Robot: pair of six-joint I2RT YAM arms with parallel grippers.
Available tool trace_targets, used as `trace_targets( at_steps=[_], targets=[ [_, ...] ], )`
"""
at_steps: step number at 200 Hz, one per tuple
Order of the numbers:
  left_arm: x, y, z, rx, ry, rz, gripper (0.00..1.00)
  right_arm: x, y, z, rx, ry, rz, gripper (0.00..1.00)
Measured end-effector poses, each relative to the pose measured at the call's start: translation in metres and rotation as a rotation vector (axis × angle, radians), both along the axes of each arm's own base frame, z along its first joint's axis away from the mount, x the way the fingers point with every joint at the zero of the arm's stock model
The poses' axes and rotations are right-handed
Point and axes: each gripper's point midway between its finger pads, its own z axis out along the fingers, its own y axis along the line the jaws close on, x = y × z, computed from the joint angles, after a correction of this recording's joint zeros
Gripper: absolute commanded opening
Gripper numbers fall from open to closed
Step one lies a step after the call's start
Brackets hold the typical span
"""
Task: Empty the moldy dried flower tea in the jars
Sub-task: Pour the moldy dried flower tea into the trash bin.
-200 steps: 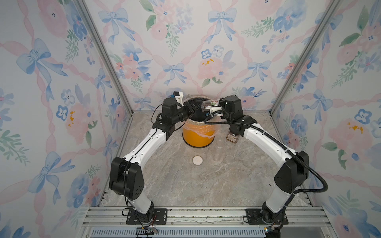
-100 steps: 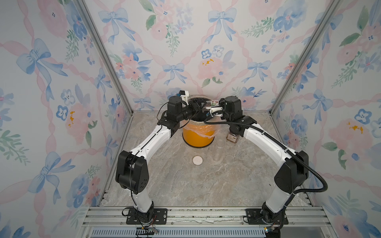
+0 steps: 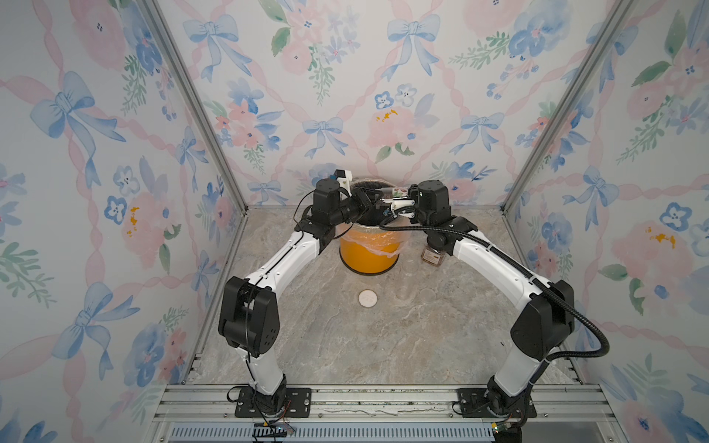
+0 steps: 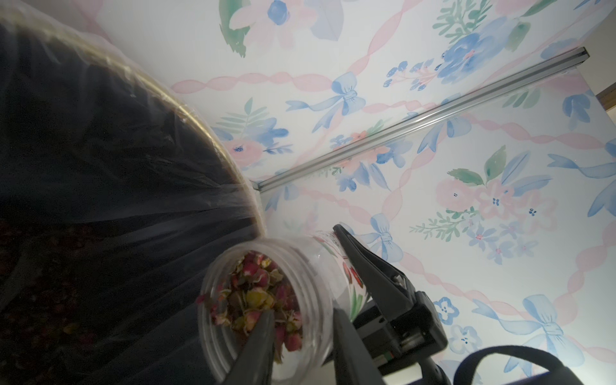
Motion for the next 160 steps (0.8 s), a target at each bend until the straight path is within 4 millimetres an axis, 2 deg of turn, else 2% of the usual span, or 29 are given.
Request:
trace_targets(
  at_steps=[33, 55, 96, 160],
  targets=[
    [0.002, 0.003, 0.0, 0.004, -0.004, 0.004, 0.12, -0.002, 0.002, -0.009, 0.04, 0.025, 0.007, 0.41],
    [0.003, 0.005, 0.002, 0.005, -0.018, 0.005, 0.0, -0.002, 0.003, -0.012, 0.07, 0.038, 0.016, 0.42],
    [0.004, 0.006, 0.002, 0.001, -0.016, 0.005, 0.0, -0.002, 0.004, -0.014, 0.099, 0.048, 0.017, 0.47],
    [0.005, 0.008, 0.002, -0.007, -0.014, 0.007, 0.0, -0.001, 0.006, -0.017, 0.129, 0.04, 0.017, 0.66]
  ],
)
